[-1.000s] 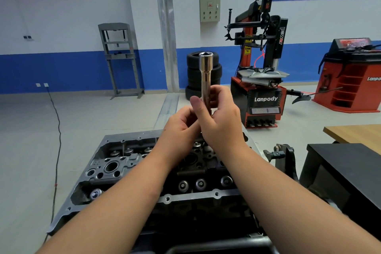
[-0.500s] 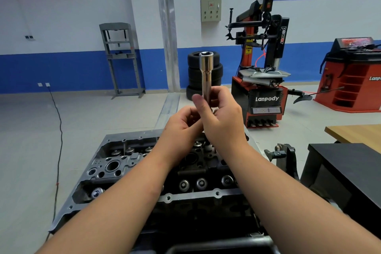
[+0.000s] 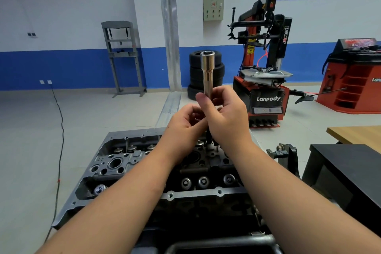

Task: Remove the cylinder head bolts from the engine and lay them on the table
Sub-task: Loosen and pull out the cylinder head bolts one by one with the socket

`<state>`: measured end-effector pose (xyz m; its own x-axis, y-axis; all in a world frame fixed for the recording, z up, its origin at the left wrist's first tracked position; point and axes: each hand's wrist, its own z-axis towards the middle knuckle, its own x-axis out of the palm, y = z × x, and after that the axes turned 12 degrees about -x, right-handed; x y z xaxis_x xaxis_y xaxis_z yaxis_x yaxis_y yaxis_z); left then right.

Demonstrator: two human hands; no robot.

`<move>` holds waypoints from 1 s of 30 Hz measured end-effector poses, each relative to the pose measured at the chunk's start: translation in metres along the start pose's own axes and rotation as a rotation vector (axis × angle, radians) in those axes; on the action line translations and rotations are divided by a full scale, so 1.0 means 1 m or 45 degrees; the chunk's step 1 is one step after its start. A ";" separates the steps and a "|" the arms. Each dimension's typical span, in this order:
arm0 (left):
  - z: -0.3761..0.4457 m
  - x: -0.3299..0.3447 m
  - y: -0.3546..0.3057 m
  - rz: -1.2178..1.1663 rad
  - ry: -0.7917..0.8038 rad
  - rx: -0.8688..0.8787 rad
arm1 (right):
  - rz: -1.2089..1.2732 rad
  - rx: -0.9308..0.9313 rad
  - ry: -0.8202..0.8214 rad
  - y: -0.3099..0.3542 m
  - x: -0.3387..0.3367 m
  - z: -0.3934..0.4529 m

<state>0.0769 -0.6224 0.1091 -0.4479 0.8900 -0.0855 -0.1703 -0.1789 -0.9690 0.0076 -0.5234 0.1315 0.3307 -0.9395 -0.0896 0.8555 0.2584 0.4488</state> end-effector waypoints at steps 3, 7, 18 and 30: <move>0.000 0.001 0.000 -0.009 0.041 0.000 | -0.026 -0.020 0.031 -0.001 0.002 -0.001; -0.002 0.002 -0.001 0.047 0.108 0.018 | -0.008 -0.001 0.035 -0.002 0.003 -0.001; -0.002 0.002 -0.001 -0.005 0.075 0.028 | -0.118 -0.064 0.098 -0.006 0.005 -0.003; -0.001 0.001 0.000 0.039 0.022 0.047 | -0.074 -0.051 0.060 -0.006 0.005 -0.004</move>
<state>0.0770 -0.6207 0.1093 -0.4378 0.8912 -0.1191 -0.1893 -0.2209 -0.9568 0.0056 -0.5292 0.1250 0.2976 -0.9418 -0.1563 0.8886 0.2134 0.4060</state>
